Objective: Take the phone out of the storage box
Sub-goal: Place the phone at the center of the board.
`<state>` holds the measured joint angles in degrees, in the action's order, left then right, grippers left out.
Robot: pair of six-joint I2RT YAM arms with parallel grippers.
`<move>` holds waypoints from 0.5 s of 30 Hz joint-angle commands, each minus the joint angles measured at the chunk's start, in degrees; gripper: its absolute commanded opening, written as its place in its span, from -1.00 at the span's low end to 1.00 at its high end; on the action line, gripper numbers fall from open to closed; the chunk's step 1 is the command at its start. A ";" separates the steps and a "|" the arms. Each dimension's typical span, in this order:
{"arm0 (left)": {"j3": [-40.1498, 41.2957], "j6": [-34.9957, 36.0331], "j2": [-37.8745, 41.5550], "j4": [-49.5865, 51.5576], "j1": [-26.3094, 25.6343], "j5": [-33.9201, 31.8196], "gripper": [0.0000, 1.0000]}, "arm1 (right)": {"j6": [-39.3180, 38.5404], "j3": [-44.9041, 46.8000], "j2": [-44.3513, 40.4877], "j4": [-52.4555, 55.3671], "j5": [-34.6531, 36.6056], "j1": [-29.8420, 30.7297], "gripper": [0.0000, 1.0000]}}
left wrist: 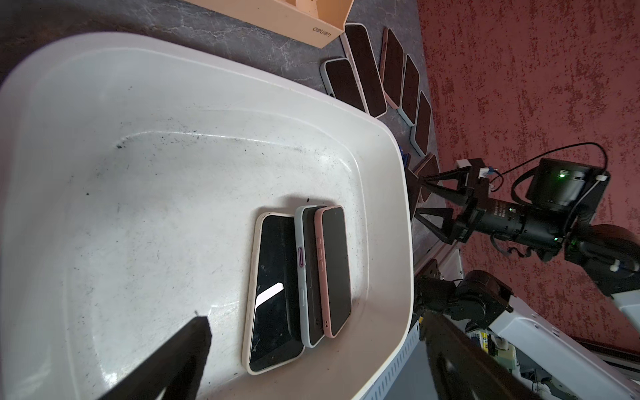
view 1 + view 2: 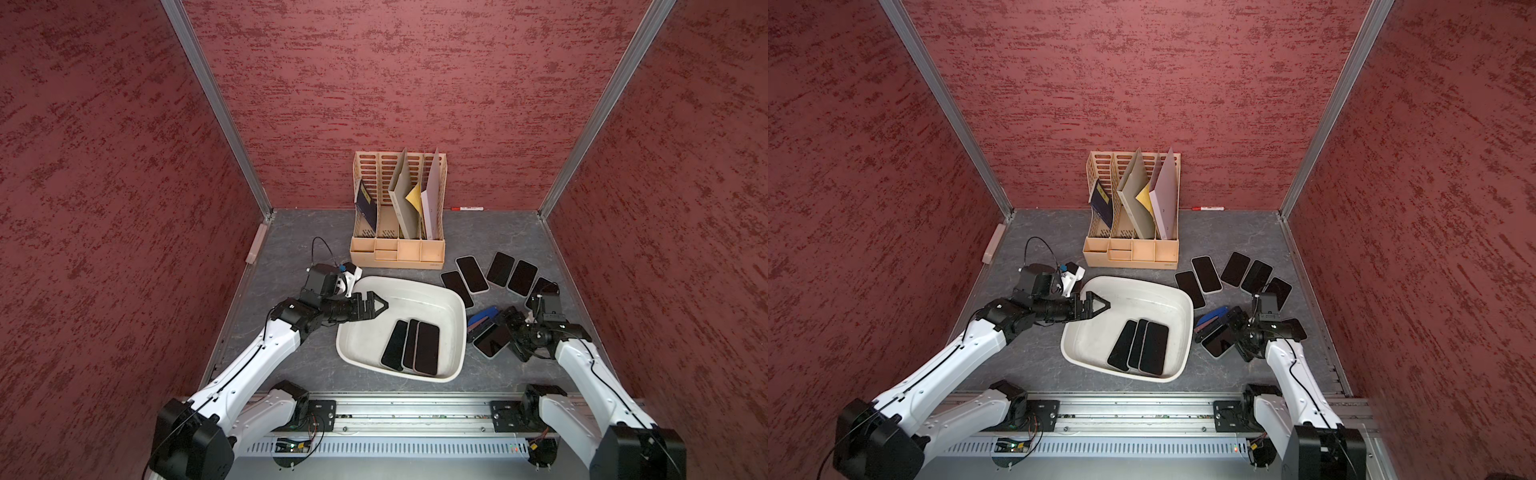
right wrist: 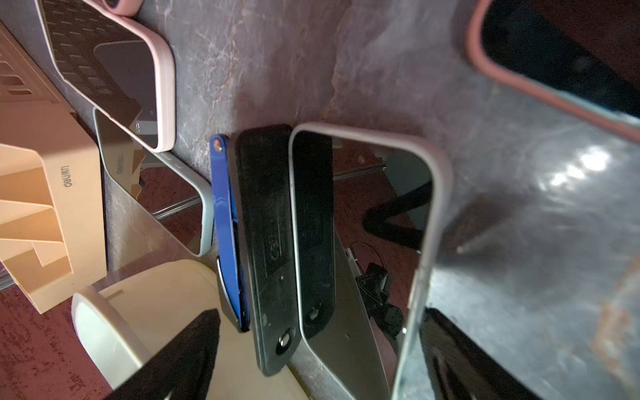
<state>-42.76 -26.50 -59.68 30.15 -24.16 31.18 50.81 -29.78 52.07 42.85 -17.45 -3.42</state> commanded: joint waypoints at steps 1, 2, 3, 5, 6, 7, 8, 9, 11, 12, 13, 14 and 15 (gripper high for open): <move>-2.62 3.66 -2.21 1.79 -1.97 -0.30 0.99 | -4.24 -6.33 -2.39 12.41 5.20 0.35 0.97; -3.78 4.52 -3.42 2.79 -3.00 -1.12 0.99 | -5.40 -8.40 -2.49 15.25 6.53 0.34 0.97; -4.82 5.01 -4.70 3.68 -3.98 -1.71 0.99 | -6.55 -10.17 -2.29 17.60 7.61 0.35 0.97; -7.59 5.27 -8.02 6.28 -6.47 -3.74 0.99 | -9.72 -14.31 -1.19 20.61 8.30 0.34 0.97; -8.73 5.14 -9.61 7.18 -7.55 -4.70 0.99 | -11.32 -15.91 -0.59 20.71 7.37 0.39 0.97; -10.09 4.49 -11.37 8.24 -8.55 -5.55 0.99 | -13.20 -17.75 0.17 20.20 5.92 0.64 0.97; -11.26 3.58 -12.91 9.12 -9.39 -5.78 0.99 | -15.01 -19.54 0.89 19.43 4.22 1.18 0.96; -12.20 2.53 -14.23 9.60 -10.05 -5.19 0.99 | -16.43 -20.87 1.61 18.56 2.33 1.78 0.97; -14.13 0.16 -16.72 9.84 -11.99 -3.37 0.99 | -18.12 -24.38 3.88 17.57 -2.07 4.23 0.96; -14.89 -0.58 -17.81 9.90 -12.99 -3.07 0.98 | -18.44 -25.42 4.65 17.17 -3.46 5.83 0.96; -16.03 -1.26 -19.15 10.54 -14.23 -3.15 0.91 | -18.77 -26.42 5.48 16.69 -5.26 7.74 0.97; -17.38 -2.15 -20.55 11.45 -15.40 -3.15 0.84 | -19.05 -27.12 6.04 16.42 -6.96 9.53 0.97; -18.52 -3.34 -21.79 11.90 -16.35 -2.98 0.77 | -19.36 -27.62 6.28 16.19 -8.23 11.00 0.96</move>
<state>-58.43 -27.16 -79.40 39.35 -38.41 28.01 35.00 -55.51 57.76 58.83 -19.75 4.45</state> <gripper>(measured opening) 0.895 0.983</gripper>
